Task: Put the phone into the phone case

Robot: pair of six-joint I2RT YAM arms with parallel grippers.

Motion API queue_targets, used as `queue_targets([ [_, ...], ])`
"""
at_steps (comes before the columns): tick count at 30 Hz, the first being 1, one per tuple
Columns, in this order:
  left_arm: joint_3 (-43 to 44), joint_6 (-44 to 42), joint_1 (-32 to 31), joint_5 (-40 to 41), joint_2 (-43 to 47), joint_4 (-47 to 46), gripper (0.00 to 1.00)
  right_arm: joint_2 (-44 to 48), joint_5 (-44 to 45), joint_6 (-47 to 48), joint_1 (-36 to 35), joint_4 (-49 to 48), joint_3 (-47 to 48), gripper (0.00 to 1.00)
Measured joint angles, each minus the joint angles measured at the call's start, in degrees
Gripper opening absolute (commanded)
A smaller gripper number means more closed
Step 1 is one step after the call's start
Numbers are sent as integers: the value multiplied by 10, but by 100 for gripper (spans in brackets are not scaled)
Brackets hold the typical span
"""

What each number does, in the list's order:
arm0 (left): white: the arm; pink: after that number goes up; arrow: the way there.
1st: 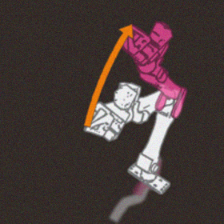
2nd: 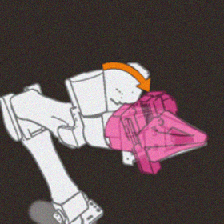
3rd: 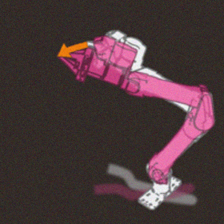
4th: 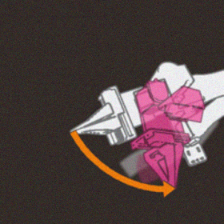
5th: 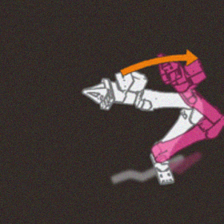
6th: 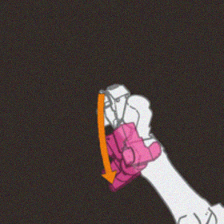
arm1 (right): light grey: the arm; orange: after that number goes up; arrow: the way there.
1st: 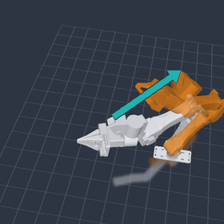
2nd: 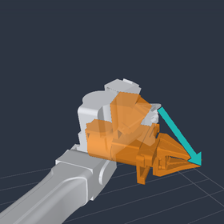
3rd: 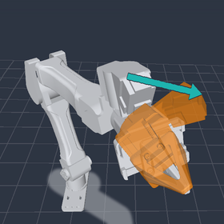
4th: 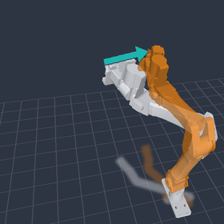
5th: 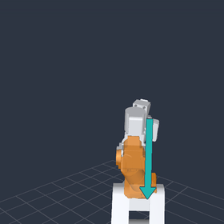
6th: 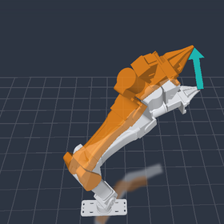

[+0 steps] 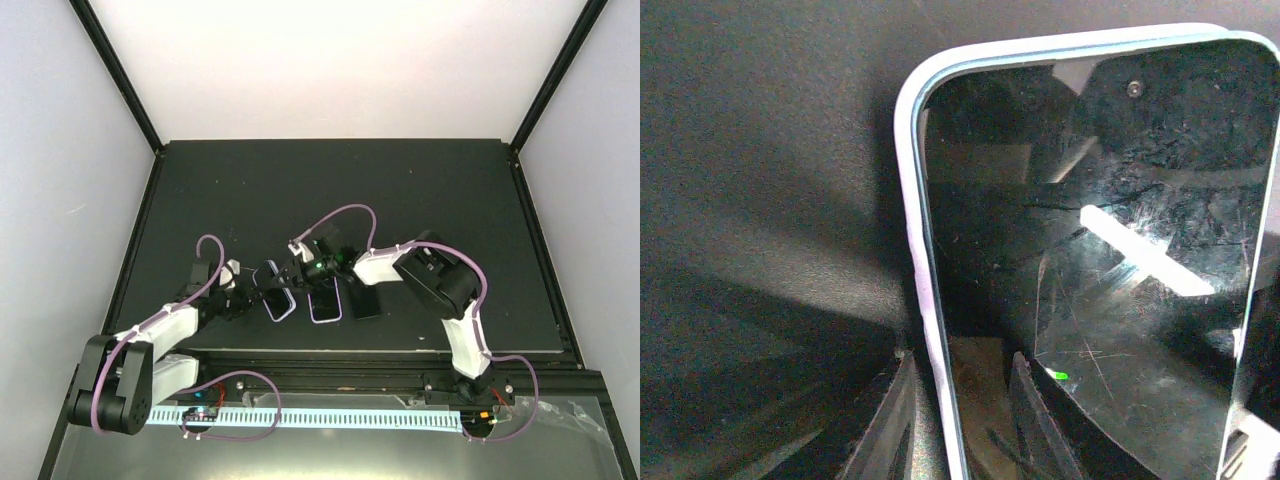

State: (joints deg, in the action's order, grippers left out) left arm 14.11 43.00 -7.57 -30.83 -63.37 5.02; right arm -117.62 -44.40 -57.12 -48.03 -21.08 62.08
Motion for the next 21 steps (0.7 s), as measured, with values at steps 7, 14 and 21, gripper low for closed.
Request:
queue_targets([
  [7,0,0,-3,-3,-2,-4,29,-15,-22,22,-20,49,8,31],
  [14,0,-3,-3,-3,-4,-5,29,-12,-29,17,-20,45,7,46],
  [21,0,-8,-4,-3,-5,-5,29,0,-29,0,-21,18,-14,43],
])
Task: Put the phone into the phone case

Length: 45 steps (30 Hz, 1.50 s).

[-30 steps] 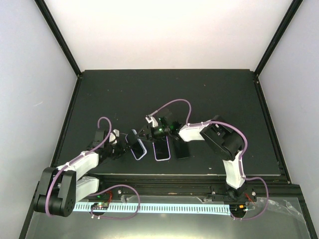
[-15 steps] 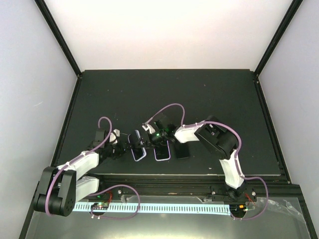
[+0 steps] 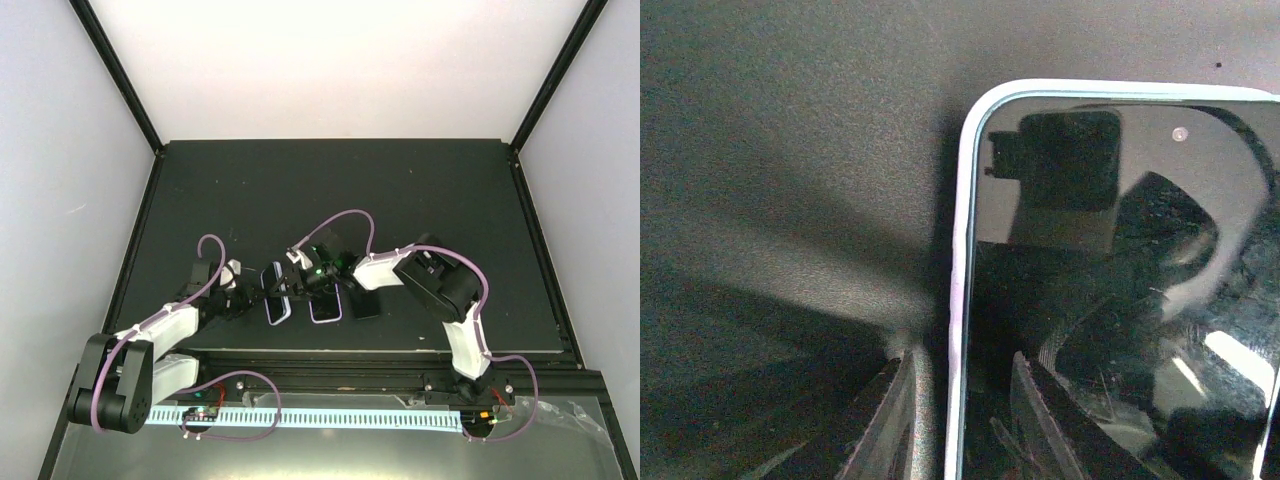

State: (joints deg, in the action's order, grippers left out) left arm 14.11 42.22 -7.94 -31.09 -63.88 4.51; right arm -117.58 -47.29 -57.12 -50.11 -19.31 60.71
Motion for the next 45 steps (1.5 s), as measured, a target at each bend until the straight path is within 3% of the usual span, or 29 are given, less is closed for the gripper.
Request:
queue_targets([
  [9,0,-1,0,0,0,-4,31,11,8,-23,3,-20,-26,8],
  [12,0,-1,0,-1,0,-11,31,11,22,-14,5,5,-31,9],
  [16,0,-1,0,-5,-9,-17,31,18,34,6,5,31,-27,24],
  [19,0,0,0,-11,-17,-26,32,27,45,24,3,51,-20,9],
  [21,0,1,0,-18,-19,-31,36,33,55,31,3,68,-15,5],
  [28,1,7,1,-75,16,-31,54,105,71,83,27,81,-57,4],
  [35,2,65,3,-188,115,-121,56,257,58,109,62,47,-109,5],
  [37,1,94,3,-220,128,-162,55,278,43,90,64,0,-133,6],
  [41,-6,153,-3,-267,141,-254,42,288,-5,40,60,-89,-167,7],
  [45,-13,199,-14,-292,148,-323,16,288,-38,12,59,-124,-172,8],
])
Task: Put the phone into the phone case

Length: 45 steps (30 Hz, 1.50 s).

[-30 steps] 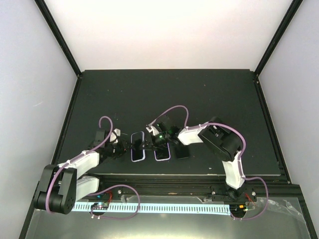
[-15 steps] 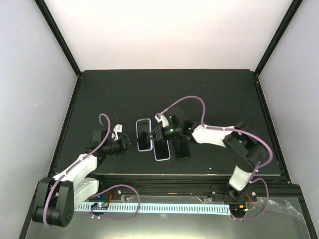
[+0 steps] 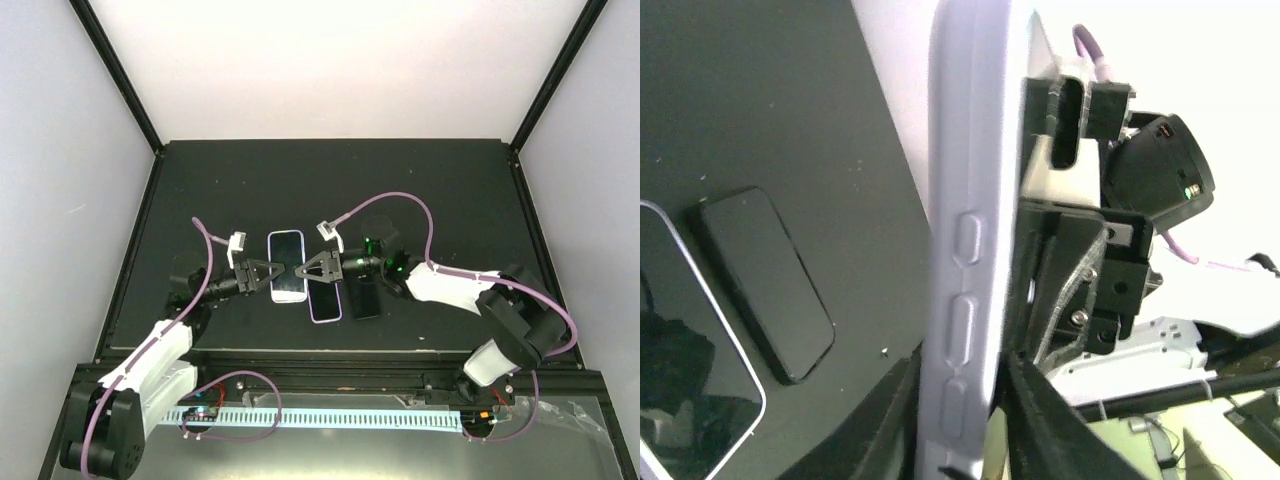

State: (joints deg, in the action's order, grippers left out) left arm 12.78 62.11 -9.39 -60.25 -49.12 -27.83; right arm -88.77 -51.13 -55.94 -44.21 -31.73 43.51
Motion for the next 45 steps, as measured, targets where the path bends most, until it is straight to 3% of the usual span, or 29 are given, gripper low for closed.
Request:
queue_targets([
  [3,-4,21,-9,-8,0,-41,2,0,-17,-8,3,0,0,16],
  [9,-10,63,-20,-7,0,-93,1,27,-15,-10,2,5,-11,44],
  [15,-11,80,-28,17,8,-107,1,53,-10,-63,-5,-52,-83,48],
  [17,-11,83,-28,24,10,-116,2,52,-7,-77,-10,-59,-96,44],
  [20,-11,85,-30,33,11,-125,2,52,-5,-92,-20,-74,-101,31],
  [26,-11,85,-31,40,11,-127,1,57,-3,-111,-25,-101,-102,30],
  [31,-10,84,-35,45,16,-129,2,62,3,-123,-25,-104,-104,6],
  [35,-1,63,-35,47,31,-83,2,65,10,-119,-25,-108,-109,5],
  [37,5,47,-35,47,42,-56,2,70,13,-112,-27,-103,-111,14],
  [42,10,19,-40,35,68,-25,1,109,31,-67,-28,-37,-106,49],
  [45,10,9,-41,15,82,-12,1,143,51,-36,-25,7,-91,58],
])
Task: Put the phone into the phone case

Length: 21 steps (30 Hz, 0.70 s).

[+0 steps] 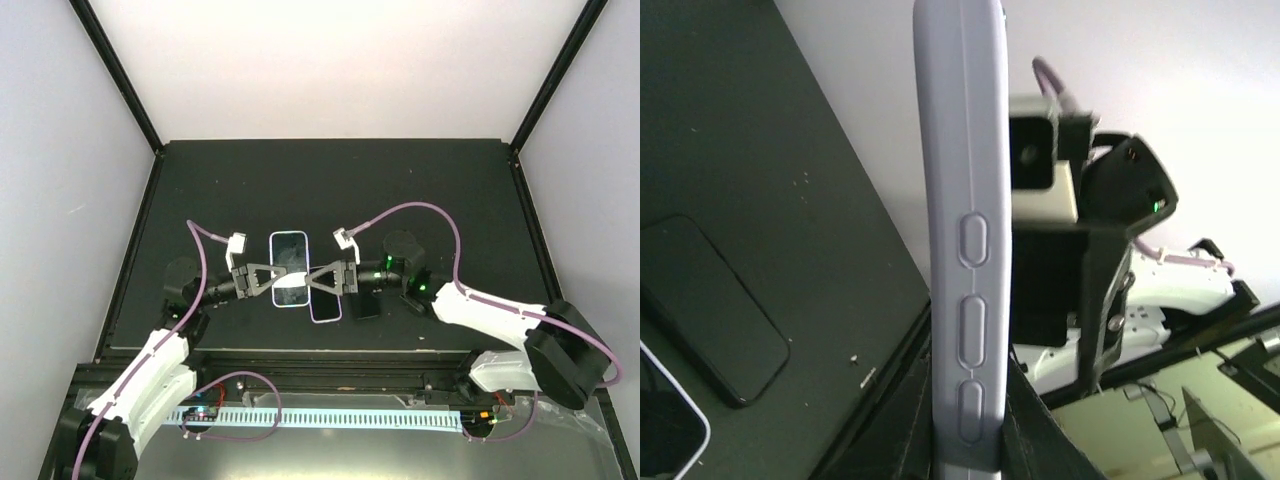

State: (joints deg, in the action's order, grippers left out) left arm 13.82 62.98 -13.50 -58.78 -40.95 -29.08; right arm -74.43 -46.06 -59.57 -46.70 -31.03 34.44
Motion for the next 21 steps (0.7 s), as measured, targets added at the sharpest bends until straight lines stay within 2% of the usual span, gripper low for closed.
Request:
queue_targets([
  [8,0,-10,-12,-61,29,3,1,31,28,22,12,41,43,59],
  [15,0,-27,-20,-98,37,19,2,23,26,4,26,27,45,43],
  [18,1,-50,-20,-107,39,52,2,23,24,0,28,17,46,37],
  [21,8,-80,-20,-112,39,87,2,23,23,1,31,19,47,26],
])
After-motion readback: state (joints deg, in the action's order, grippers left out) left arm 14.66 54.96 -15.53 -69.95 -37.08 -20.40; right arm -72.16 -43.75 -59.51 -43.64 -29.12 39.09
